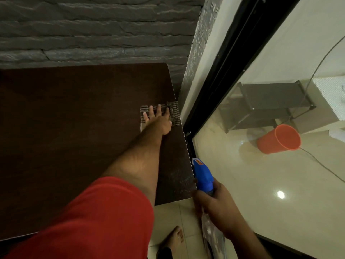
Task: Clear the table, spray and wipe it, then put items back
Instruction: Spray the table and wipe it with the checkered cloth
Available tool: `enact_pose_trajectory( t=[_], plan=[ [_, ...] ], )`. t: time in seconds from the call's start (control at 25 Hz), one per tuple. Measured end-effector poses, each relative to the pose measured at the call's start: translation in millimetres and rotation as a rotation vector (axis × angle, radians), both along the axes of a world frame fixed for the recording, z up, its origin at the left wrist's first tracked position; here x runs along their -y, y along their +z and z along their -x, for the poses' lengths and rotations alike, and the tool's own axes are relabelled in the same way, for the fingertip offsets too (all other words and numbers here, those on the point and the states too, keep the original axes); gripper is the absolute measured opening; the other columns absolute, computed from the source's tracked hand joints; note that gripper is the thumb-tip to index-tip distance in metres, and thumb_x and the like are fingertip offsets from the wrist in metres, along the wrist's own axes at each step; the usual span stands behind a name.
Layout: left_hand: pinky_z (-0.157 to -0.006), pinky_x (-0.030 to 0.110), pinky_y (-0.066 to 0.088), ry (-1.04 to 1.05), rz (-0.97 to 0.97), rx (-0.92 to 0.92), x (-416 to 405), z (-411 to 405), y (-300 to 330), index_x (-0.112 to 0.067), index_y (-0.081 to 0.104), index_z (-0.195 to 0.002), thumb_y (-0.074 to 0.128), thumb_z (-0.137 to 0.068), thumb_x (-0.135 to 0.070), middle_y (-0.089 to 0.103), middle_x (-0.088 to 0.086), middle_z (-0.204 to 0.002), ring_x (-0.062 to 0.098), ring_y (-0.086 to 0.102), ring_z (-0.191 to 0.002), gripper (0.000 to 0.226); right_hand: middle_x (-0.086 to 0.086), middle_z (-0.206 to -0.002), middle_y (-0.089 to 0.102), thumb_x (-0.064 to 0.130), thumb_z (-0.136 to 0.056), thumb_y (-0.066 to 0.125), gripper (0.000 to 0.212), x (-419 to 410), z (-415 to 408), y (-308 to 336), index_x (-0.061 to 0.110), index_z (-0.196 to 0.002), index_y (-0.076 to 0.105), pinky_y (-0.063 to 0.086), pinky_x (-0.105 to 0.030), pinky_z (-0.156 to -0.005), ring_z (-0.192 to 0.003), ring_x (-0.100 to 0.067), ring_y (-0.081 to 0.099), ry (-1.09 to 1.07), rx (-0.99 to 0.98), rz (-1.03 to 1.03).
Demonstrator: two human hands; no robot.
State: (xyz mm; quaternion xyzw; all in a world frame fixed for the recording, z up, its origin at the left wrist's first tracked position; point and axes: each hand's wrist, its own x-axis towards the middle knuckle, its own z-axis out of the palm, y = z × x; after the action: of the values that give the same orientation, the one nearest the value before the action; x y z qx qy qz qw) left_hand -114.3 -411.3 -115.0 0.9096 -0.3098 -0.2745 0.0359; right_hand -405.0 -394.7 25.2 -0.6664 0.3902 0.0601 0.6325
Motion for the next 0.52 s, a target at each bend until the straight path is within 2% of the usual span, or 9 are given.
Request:
enact_pose_trajectory(
  t=[0.08,0.16,0.2,0.28,0.4,0.52],
  plan=[
    [-0.116,0.058,-0.010,-0.150,0.015,0.027,-10.8,41.2,3.2,-0.032,-0.001,-0.154,0.029,-0.103,-0.038,-0.015,0.003,-0.162,0.032,-0.020,-0.146,0.059,-0.007,-0.062,0.058,0.013,-0.080,0.066,0.018,0.7,-0.2,0.8,0.010,-0.096,0.058,0.048,-0.022,-0.050,-0.049,-0.012,0.055,-0.028,0.006,-0.014],
    [-0.117,0.055,-0.009,-0.384,0.106,0.082,-51.8,110.2,-2.8,-0.033,0.008,-0.154,0.029,-0.101,-0.038,-0.008,0.001,-0.163,0.029,-0.014,-0.148,0.057,-0.007,-0.059,0.058,0.010,-0.080,0.064,0.017,-1.6,-3.2,1.6,0.012,-0.097,0.058,0.050,-0.030,-0.053,-0.049,-0.017,0.055,-0.043,-0.007,-0.044],
    [-0.117,0.053,-0.009,-0.487,0.142,0.097,-74.1,133.5,-2.4,-0.033,0.013,-0.153,0.029,-0.100,-0.039,-0.005,0.000,-0.164,0.027,-0.012,-0.149,0.056,-0.007,-0.059,0.058,0.006,-0.082,0.062,0.017,-3.1,-6.2,2.2,0.012,-0.097,0.058,0.050,-0.031,-0.053,-0.049,-0.018,0.055,-0.041,-0.010,-0.058],
    [-0.118,0.050,-0.008,-0.548,0.119,0.077,-85.5,127.2,-4.8,-0.035,0.015,-0.153,0.031,-0.100,-0.040,-0.004,-0.004,-0.164,0.023,-0.012,-0.149,0.055,-0.006,-0.059,0.057,0.006,-0.082,0.062,0.017,-5.2,-13.2,4.4,0.013,-0.097,0.057,0.048,-0.027,-0.051,-0.049,-0.018,0.054,-0.048,-0.003,-0.076],
    [-0.119,0.050,-0.008,-0.347,0.066,0.107,-47.9,39.4,-4.1,-0.034,0.003,-0.154,0.027,-0.102,-0.041,-0.012,-0.005,-0.163,0.021,-0.017,-0.148,0.057,-0.006,-0.063,0.059,0.017,-0.079,0.065,0.022,-8.5,-21.4,2.5,0.015,-0.099,0.057,0.048,-0.024,-0.052,-0.051,-0.015,0.056,-0.053,-0.021,-0.048],
    [-0.118,0.054,-0.009,-0.109,-0.029,0.053,-19.3,-36.6,-3.5,-0.033,-0.004,-0.154,0.024,-0.103,-0.044,-0.018,-0.002,-0.161,0.026,-0.020,-0.147,0.059,-0.007,-0.065,0.060,0.010,-0.084,0.064,0.018,-14.7,-25.4,-2.1,0.017,-0.099,0.057,0.049,-0.024,-0.053,-0.053,-0.016,0.057,-0.086,-0.043,0.008]
  ],
)
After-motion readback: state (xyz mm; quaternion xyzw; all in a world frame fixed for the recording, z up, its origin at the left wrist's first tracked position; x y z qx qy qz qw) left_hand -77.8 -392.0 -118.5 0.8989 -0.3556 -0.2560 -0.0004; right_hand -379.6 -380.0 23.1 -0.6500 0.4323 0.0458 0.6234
